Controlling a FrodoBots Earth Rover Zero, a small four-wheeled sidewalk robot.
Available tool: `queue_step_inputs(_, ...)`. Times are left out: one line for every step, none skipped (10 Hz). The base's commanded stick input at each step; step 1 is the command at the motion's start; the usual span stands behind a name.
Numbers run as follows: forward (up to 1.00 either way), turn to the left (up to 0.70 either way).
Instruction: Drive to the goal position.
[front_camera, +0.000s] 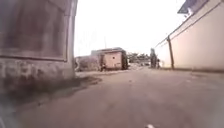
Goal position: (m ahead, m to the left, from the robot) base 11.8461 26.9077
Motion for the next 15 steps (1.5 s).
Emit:
queue_step_inputs(1.00,-0.36)
queue_step_inputs(1.00,-0.33)
queue_step_inputs(1.00,-0.31)
queue_step_inputs(1.00,-0.30)
queue_step_inputs(1.00,-0.06)
queue_step_inputs(1.00,-0.01)
queue_step_inputs(1.00,0.00)
queue_step_inputs(1.00,0.00)
queue_step_inputs(1.00,0.00)
queue_step_inputs(1.00,0.00)
queue_step_inputs(1.00,0.00)
queue_step_inputs(1.00,0.00)
queue_step_inputs(1.00,0.00)
queue_step_inputs(1.00,0.00)
queue_step_inputs(1.00,0.00)
